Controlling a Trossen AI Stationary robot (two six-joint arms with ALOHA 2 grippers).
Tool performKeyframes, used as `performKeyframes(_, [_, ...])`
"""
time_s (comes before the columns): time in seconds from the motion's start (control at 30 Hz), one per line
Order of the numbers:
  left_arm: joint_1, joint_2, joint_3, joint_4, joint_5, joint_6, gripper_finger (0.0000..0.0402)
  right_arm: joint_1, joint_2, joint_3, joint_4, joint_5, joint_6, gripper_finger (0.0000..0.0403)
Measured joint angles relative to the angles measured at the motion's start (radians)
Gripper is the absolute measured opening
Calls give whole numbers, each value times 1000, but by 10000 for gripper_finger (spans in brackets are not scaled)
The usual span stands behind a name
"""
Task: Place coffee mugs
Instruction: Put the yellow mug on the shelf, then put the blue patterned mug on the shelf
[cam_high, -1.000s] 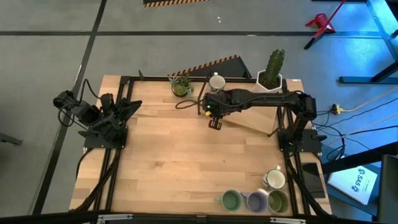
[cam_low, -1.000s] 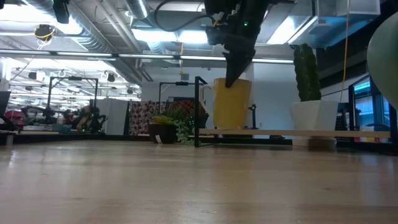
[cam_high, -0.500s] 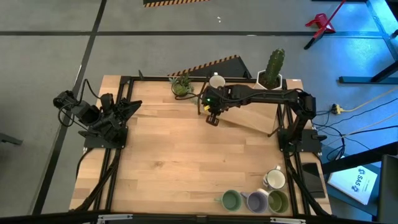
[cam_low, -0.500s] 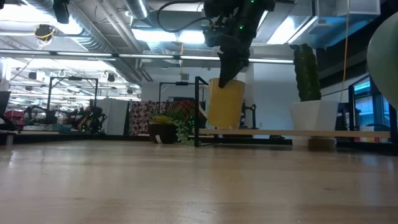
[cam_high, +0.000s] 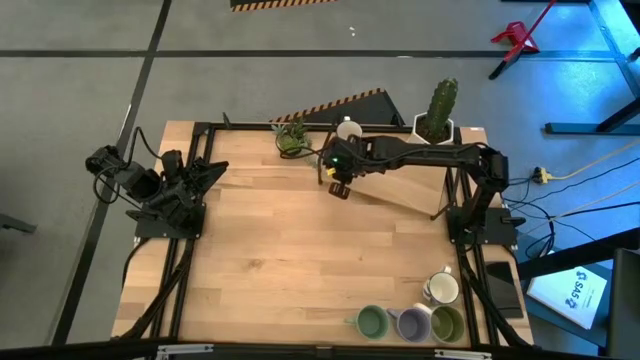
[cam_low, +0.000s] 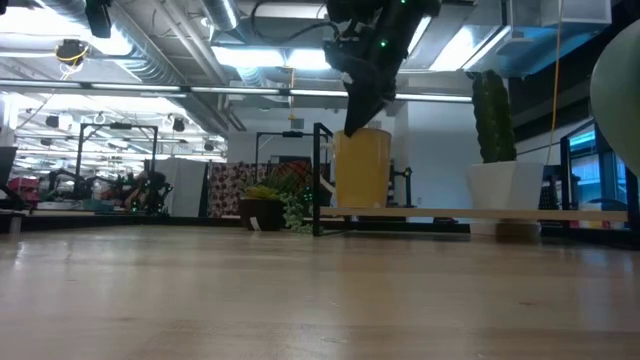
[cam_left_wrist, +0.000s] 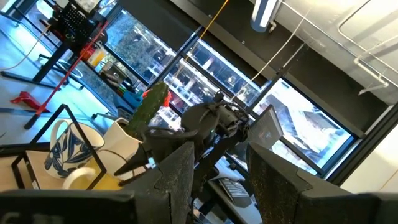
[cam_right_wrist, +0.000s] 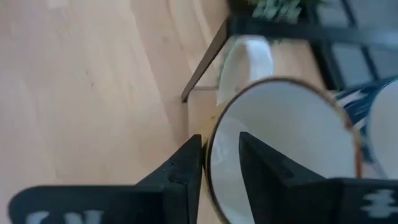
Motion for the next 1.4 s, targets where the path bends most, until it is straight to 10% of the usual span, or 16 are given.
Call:
performKeyframes(0.43, [0, 0, 0, -8, 0, 0, 142, 0, -2, 167, -106, 24, -114, 95])
performKeyframes(0.73, [0, 0, 0, -8, 1, 1, 142, 190, -11, 333, -677, -83, -50, 95])
performKeyframes(1.4, [0, 0, 0, -5, 1, -6, 142, 979, -226, -54, -684, -259, 1090, 158])
